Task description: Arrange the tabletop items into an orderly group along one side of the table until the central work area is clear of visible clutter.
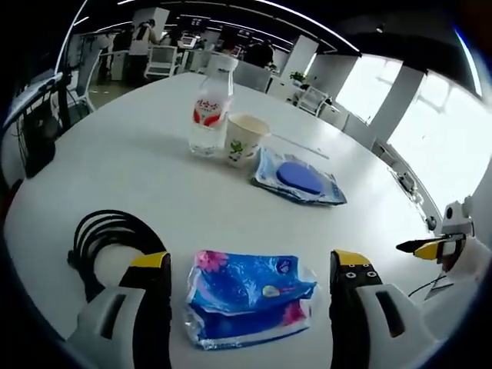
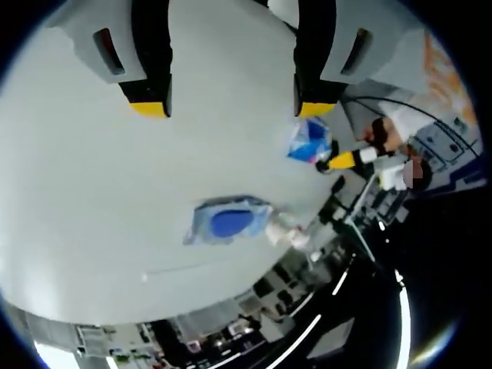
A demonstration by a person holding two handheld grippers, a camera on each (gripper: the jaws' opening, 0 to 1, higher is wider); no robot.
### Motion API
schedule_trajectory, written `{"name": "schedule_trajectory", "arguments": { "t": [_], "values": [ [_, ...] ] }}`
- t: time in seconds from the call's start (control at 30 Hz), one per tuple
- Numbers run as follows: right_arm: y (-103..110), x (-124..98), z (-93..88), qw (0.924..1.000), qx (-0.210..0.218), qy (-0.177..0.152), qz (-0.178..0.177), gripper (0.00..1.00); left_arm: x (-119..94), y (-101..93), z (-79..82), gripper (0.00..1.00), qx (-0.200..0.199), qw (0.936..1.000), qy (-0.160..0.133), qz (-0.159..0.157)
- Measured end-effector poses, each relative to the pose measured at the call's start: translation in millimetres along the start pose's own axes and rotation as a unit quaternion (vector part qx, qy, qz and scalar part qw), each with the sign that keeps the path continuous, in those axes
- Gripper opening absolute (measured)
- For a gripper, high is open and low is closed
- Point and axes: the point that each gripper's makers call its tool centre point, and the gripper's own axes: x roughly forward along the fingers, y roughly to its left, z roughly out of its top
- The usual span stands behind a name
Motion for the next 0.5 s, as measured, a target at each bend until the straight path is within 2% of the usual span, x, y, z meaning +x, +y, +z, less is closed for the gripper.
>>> {"name": "schedule_trajectory", "arguments": {
  "t": [0.2,0.3,0.4,0.43,0.5],
  "values": [
    [32,35,1.7,0.9973,-0.040,0.043,0.044,0.62,-8,6.1,-15.0,0.82,-0.007,0.9999,0.009,0.002],
    [44,55,-7.2,0.9935,-0.040,0.086,0.063,0.62,-11,7.6,-22.6,0.77,-0.018,0.9997,0.015,-0.006],
    [59,70,-3.4,0.9888,-0.081,0.097,0.079,0.61,-16,10.3,-25.8,0.78,-0.024,0.9997,0.010,0.000],
    [65,74,-5.1,0.9857,-0.097,0.111,0.082,0.61,-17,11.4,-26.6,0.78,-0.025,0.9996,0.009,0.001],
    [75,81,-3.3,0.9843,-0.103,0.114,0.088,0.61,-19,13.8,-28.5,0.78,-0.029,0.9995,0.009,0.003]
  ]
}}
